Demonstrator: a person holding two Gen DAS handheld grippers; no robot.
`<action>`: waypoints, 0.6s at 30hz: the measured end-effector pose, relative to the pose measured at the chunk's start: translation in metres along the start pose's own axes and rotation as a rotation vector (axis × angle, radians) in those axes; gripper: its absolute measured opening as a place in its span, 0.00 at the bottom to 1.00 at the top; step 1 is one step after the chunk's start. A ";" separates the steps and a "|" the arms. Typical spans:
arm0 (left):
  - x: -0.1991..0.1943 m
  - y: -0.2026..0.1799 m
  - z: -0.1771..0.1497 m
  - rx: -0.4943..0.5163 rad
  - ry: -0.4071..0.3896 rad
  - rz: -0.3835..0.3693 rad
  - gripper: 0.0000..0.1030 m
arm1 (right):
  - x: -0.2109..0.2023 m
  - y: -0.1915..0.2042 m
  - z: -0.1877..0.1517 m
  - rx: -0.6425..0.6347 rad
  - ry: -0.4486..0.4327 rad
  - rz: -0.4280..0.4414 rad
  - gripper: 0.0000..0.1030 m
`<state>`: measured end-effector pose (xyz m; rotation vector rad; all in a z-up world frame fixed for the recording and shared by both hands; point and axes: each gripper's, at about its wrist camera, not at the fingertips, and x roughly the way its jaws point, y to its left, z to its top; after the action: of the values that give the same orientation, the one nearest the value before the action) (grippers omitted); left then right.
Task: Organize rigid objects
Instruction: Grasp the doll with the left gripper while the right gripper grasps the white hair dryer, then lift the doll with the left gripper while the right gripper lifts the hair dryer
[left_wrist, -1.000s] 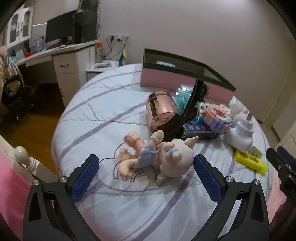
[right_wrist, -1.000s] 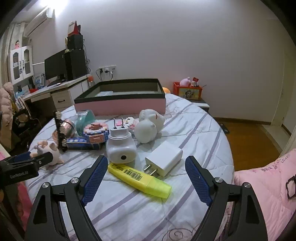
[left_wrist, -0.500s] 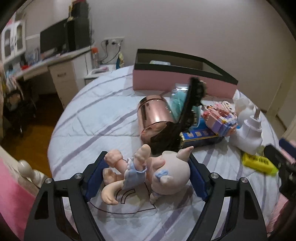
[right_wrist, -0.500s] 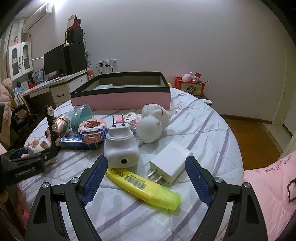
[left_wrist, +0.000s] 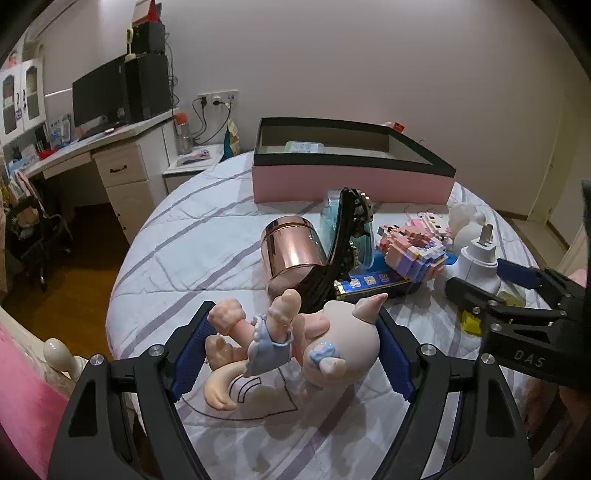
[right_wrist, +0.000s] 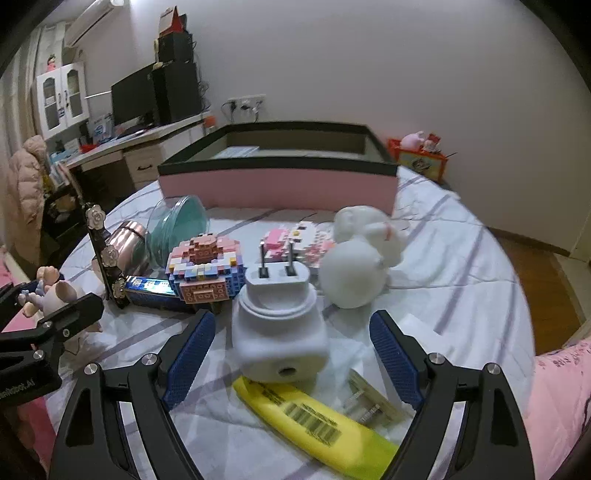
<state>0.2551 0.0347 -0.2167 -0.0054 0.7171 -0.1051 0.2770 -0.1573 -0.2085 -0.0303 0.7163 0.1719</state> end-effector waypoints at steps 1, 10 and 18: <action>0.001 -0.001 0.001 0.003 0.005 -0.001 0.80 | 0.003 0.000 0.001 0.002 0.008 0.013 0.84; -0.002 -0.009 0.005 0.020 -0.001 -0.004 0.80 | 0.015 0.001 0.001 -0.003 0.066 0.067 0.54; -0.024 -0.020 0.014 0.040 -0.057 0.002 0.80 | -0.025 0.002 0.003 0.012 -0.038 0.058 0.54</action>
<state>0.2442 0.0167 -0.1900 0.0305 0.6575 -0.1174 0.2603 -0.1583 -0.1894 0.0048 0.6803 0.2233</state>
